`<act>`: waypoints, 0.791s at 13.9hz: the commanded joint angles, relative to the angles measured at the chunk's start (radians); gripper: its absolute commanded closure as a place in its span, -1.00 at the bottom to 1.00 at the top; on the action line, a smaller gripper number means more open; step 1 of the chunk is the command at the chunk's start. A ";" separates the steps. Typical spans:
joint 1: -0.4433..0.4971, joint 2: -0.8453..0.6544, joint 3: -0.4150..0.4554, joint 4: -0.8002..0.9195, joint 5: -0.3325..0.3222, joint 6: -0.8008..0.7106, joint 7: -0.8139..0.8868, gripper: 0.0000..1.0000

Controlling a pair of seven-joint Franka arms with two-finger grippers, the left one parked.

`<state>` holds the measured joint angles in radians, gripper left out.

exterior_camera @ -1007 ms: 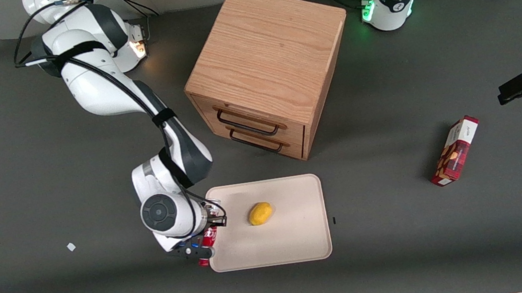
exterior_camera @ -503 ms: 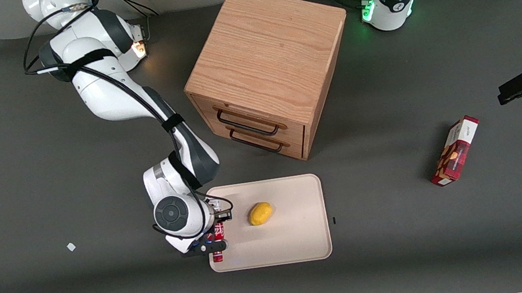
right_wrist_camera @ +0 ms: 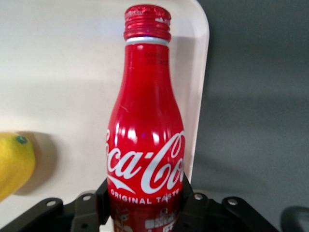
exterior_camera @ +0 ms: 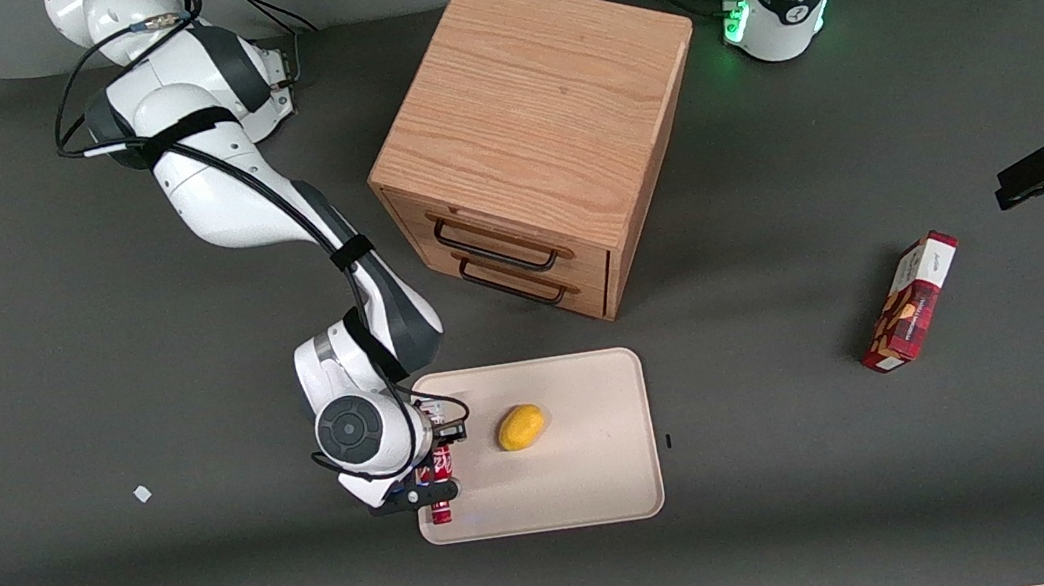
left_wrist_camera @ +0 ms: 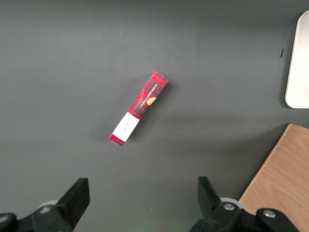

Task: Place coke bottle on tray
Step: 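Lower the bottle onto the tray and open the right gripper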

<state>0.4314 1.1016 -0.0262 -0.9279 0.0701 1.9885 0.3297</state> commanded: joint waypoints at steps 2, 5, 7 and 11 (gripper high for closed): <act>0.003 0.011 -0.004 0.035 0.017 0.013 0.015 -0.94; 0.003 0.009 -0.006 0.035 0.017 0.013 0.015 -1.00; 0.003 0.007 -0.006 0.034 0.016 0.010 0.017 -1.00; 0.003 0.001 -0.006 0.034 0.017 0.001 0.017 -1.00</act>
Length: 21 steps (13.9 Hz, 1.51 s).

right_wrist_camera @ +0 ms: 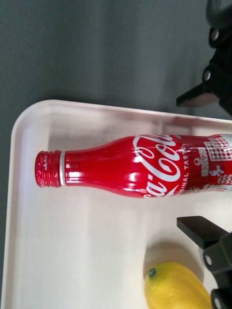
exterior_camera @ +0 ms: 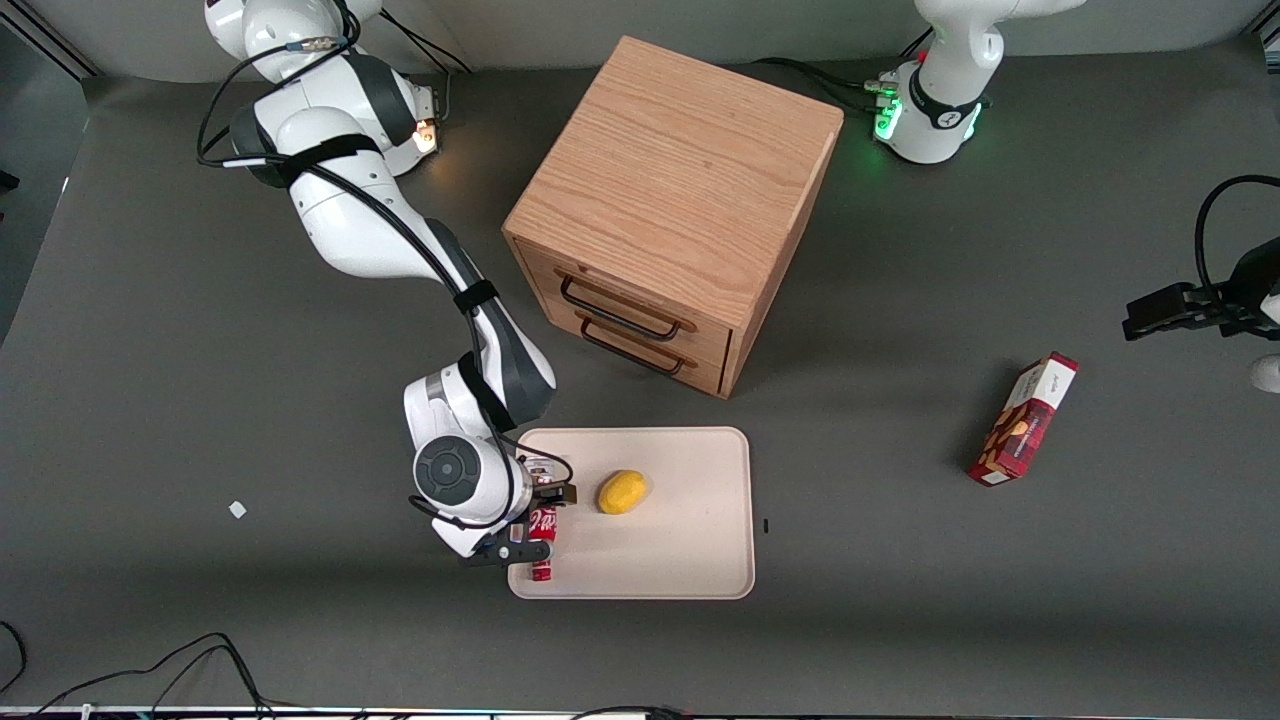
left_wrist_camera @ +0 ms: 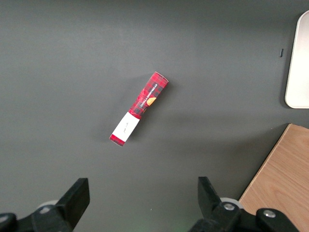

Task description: Place coke bottle on tray

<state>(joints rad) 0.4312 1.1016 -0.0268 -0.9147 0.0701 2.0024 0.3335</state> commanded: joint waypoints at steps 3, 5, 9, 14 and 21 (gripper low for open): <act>0.003 -0.005 -0.005 0.020 0.019 -0.014 0.015 -1.00; 0.003 -0.017 -0.005 0.019 0.020 -0.014 0.015 -1.00; -0.002 -0.042 -0.005 0.014 0.020 -0.060 0.031 -1.00; -0.037 -0.193 -0.002 -0.094 0.019 -0.189 0.039 -1.00; -0.135 -0.748 -0.002 -0.685 0.008 -0.197 -0.100 -1.00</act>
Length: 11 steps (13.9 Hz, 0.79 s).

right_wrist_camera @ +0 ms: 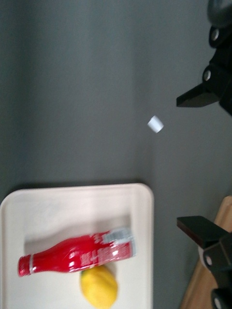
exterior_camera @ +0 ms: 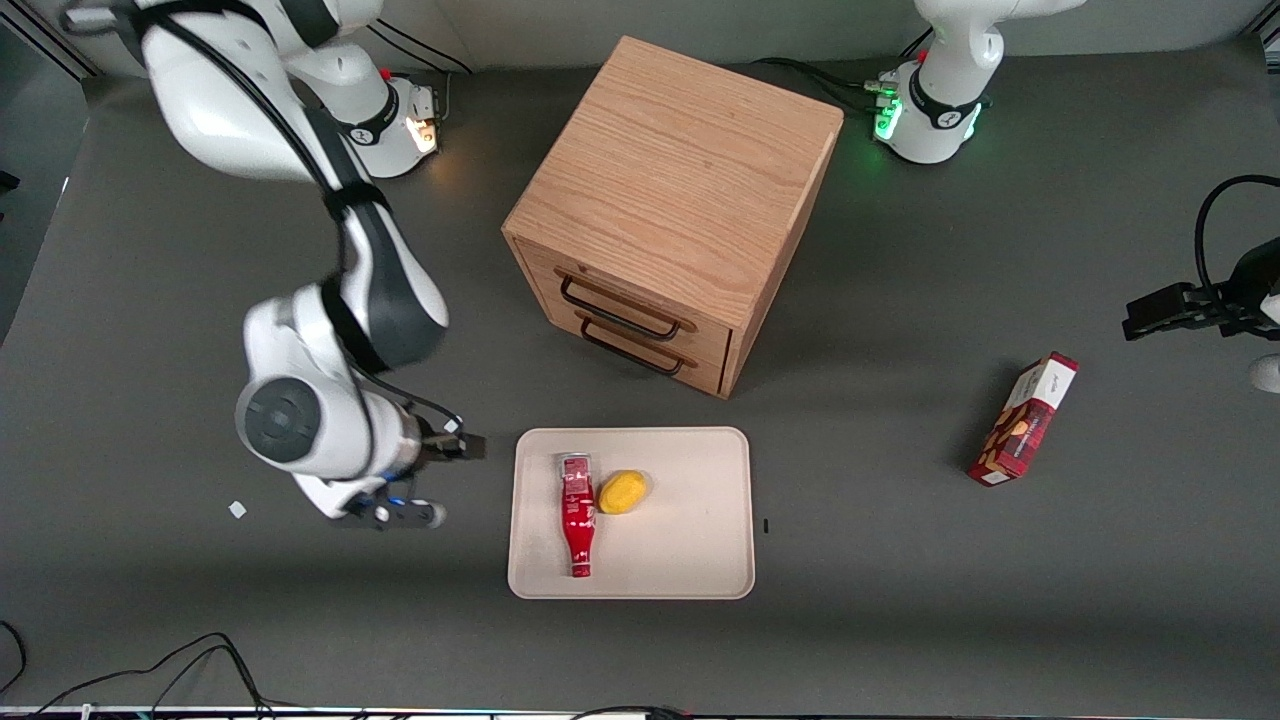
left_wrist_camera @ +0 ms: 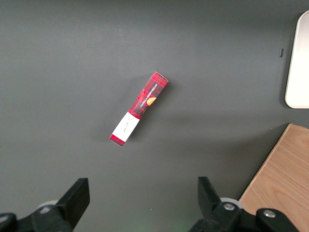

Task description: Place coke bottle on tray

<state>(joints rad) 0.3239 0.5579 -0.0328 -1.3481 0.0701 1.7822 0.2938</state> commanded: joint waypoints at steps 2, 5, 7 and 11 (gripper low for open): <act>-0.078 -0.327 0.004 -0.339 0.007 -0.035 -0.151 -1.00; -0.132 -0.501 0.004 -0.426 0.007 -0.116 -0.218 -1.00; -0.167 -0.616 0.004 -0.502 0.007 -0.133 -0.222 -1.00; -0.169 -0.737 -0.013 -0.565 -0.006 -0.168 -0.216 -1.00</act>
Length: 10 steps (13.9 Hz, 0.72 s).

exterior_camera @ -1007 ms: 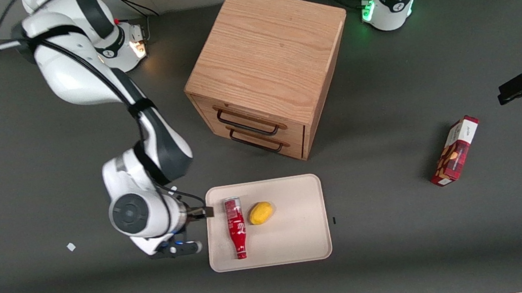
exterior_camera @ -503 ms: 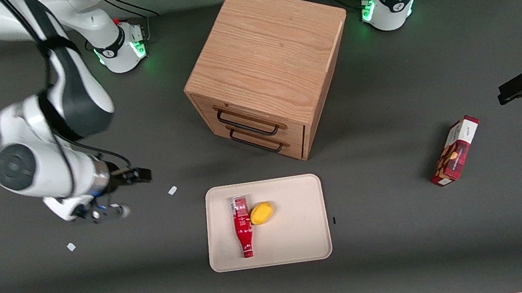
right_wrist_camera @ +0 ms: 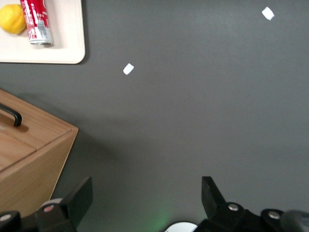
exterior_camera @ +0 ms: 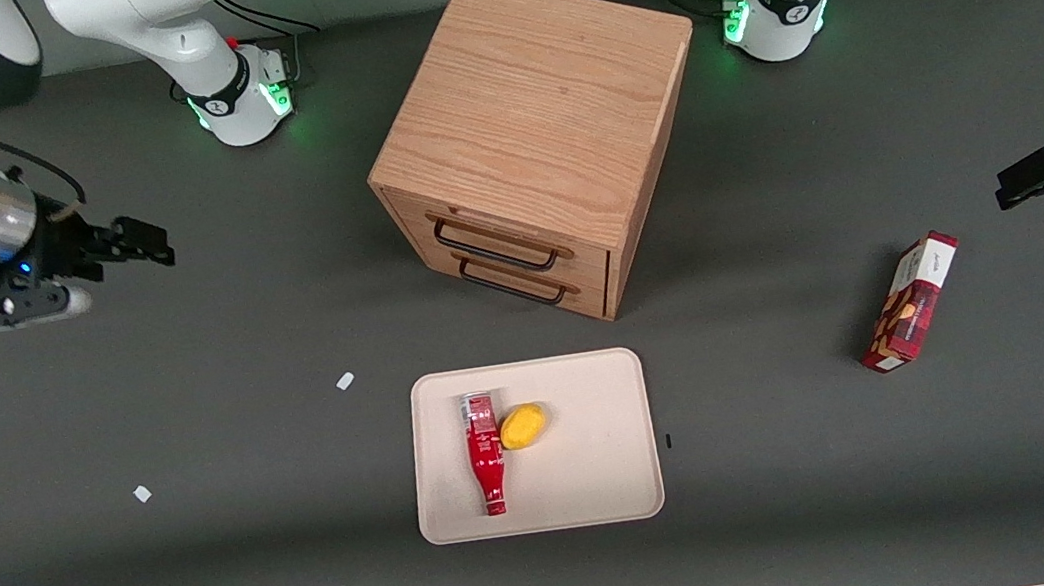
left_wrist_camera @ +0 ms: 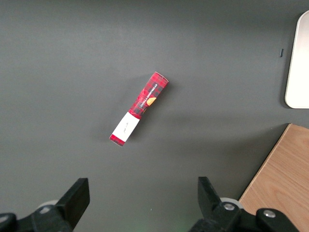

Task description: Place coke bottle on tray

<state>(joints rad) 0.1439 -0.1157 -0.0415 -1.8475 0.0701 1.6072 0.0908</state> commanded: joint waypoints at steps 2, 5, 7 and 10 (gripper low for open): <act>0.023 -0.085 -0.014 -0.072 -0.018 0.003 0.007 -1.00; 0.042 -0.096 -0.053 -0.064 -0.016 0.003 0.015 -1.00; 0.083 -0.093 -0.090 -0.050 -0.019 0.002 0.044 -1.00; 0.079 -0.088 -0.101 -0.024 -0.018 -0.029 0.041 -1.00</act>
